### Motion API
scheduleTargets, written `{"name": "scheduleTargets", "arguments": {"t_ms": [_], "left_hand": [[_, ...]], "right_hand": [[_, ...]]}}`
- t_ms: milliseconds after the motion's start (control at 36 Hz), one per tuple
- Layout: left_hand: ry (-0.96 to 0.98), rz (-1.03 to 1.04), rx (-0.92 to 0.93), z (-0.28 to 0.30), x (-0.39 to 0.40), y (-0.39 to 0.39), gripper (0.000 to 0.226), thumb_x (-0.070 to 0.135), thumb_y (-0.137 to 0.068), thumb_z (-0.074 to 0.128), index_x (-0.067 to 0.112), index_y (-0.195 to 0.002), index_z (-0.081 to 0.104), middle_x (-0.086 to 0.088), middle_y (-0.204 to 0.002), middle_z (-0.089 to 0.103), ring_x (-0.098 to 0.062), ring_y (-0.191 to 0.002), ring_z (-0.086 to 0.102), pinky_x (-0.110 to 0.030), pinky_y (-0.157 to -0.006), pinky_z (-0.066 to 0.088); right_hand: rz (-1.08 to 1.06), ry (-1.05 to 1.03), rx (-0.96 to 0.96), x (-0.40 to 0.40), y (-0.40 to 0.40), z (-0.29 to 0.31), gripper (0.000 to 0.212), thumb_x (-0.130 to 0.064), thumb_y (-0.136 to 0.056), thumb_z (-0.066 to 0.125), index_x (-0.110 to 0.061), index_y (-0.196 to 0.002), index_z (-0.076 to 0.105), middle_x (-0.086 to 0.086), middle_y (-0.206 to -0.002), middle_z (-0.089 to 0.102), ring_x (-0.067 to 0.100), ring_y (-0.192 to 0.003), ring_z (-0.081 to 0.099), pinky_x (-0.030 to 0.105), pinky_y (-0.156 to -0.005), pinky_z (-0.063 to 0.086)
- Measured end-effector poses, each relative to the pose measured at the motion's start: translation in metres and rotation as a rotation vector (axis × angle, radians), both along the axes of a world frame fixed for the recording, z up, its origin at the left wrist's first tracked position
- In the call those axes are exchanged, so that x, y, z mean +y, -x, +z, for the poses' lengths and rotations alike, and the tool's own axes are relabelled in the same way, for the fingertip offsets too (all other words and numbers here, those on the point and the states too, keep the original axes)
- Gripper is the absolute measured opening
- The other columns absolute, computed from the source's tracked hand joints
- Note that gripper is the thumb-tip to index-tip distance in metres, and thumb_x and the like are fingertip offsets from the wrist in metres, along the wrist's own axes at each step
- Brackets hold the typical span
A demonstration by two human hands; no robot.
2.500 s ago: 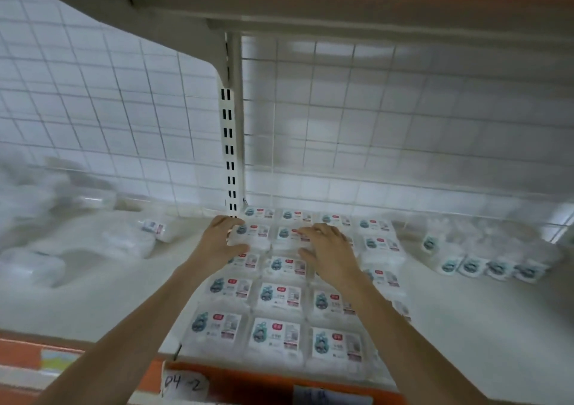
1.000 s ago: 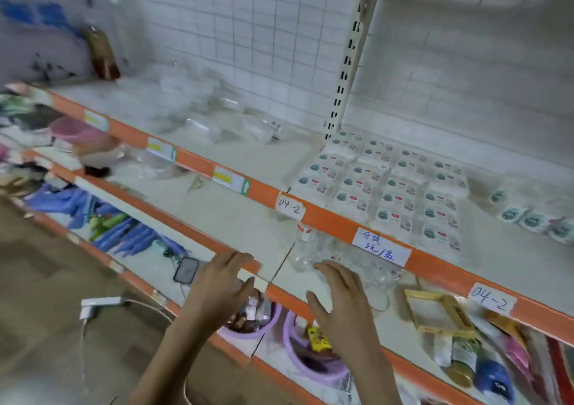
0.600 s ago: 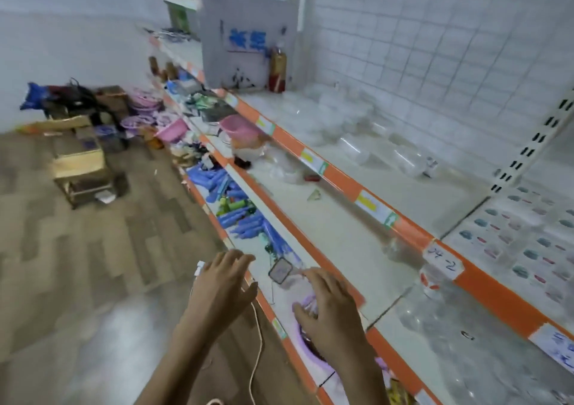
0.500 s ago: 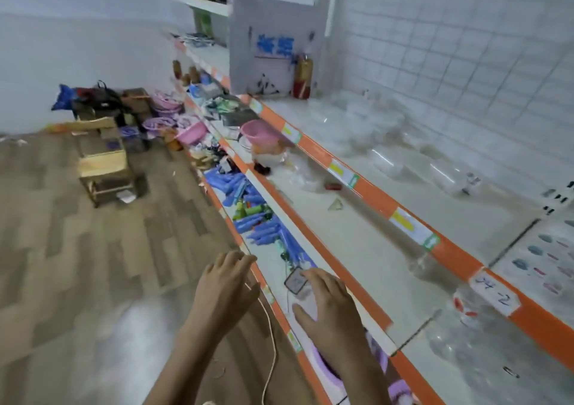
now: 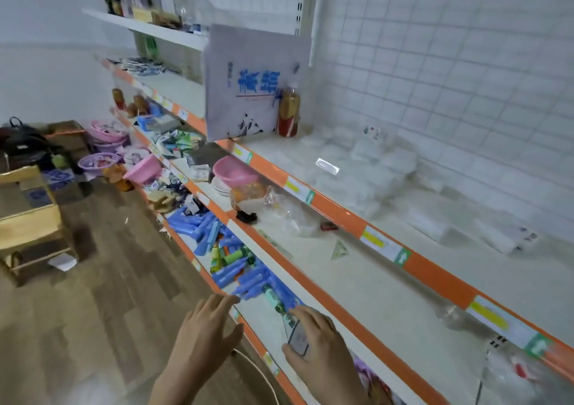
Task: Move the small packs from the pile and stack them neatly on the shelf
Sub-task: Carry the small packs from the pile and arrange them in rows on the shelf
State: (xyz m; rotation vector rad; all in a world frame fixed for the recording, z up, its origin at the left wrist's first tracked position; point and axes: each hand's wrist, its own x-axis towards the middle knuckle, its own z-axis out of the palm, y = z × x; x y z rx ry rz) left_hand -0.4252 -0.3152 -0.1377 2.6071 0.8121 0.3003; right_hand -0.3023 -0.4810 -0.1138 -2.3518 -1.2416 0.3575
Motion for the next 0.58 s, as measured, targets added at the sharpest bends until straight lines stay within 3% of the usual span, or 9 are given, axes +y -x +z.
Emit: {"name": "scheduleTargets", "arguments": {"t_ms": [56,167,278,389,444,583], "left_hand": [[0.003,-0.064,-0.040,-0.001,0.013,-0.019,0.040,0.037,-0.081,0.065,0.030,-0.120,0.056,0.010,-0.115,0.058,-0.015,-0.107,0.055,-0.027,-0.085,0.043],[0.049,-0.190,-0.097,0.007,0.043,-0.069,0.037,0.035,-0.076,0.071,0.025,-0.110,0.062,0.007,-0.107,0.063,-0.016,-0.091,0.062,-0.022,-0.068,0.044],[0.017,-0.299,-0.238,0.037,0.075,-0.133,0.038,0.033,-0.086,0.061,0.027,-0.122,0.053,0.011,-0.120,0.051,-0.010,-0.111,0.050,-0.020,-0.086,0.040],[-0.049,-0.379,-0.325,0.078,0.102,-0.198,0.055,0.056,-0.078,0.041,0.026,-0.122,0.055,0.010,-0.119,0.053,-0.010,-0.110,0.050,-0.019,-0.083,0.040],[-0.107,-0.423,-0.353,0.098,0.117,-0.232,0.059,0.058,-0.076,0.037,0.025,-0.121,0.056,0.008,-0.118,0.055,-0.011,-0.109,0.052,-0.017,-0.079,0.037],[-0.134,-0.512,-0.362,0.143,0.142,-0.324,0.041,0.035,-0.087,0.061,0.022,-0.125,0.052,0.005,-0.120,0.052,-0.012,-0.111,0.049,-0.016,-0.085,0.034]], "right_hand": [[-0.024,-0.001,-0.009,0.007,-0.016,0.005,0.050,-0.043,-0.089,0.049,-0.034,-0.136,0.034,-0.021,-0.142,0.029,0.001,-0.132,0.027,0.018,-0.105,0.027],[-0.081,-0.046,-0.041,0.016,-0.061,0.026,0.048,-0.040,-0.091,0.050,-0.036,-0.135,0.032,-0.025,-0.139,0.027,-0.003,-0.131,0.024,0.014,-0.103,0.026],[-0.167,-0.166,-0.152,0.026,-0.117,0.058,0.045,-0.038,-0.090,0.054,-0.037,-0.132,0.038,-0.030,-0.128,0.030,-0.008,-0.125,0.027,0.009,-0.099,0.024],[-0.240,-0.318,-0.251,0.042,-0.183,0.093,0.040,-0.029,-0.087,0.062,-0.029,-0.125,0.051,-0.026,-0.121,0.040,-0.013,-0.114,0.033,-0.005,-0.091,0.019],[-0.273,-0.362,-0.310,0.050,-0.218,0.112,0.040,-0.025,-0.085,0.065,-0.025,-0.123,0.054,-0.022,-0.119,0.044,-0.004,-0.115,0.038,-0.002,-0.092,0.020],[-0.397,-0.324,-0.319,0.061,-0.310,0.142,0.041,-0.028,-0.088,0.061,-0.024,-0.127,0.051,-0.010,-0.129,0.048,0.010,-0.123,0.040,0.018,-0.094,0.028]]}}
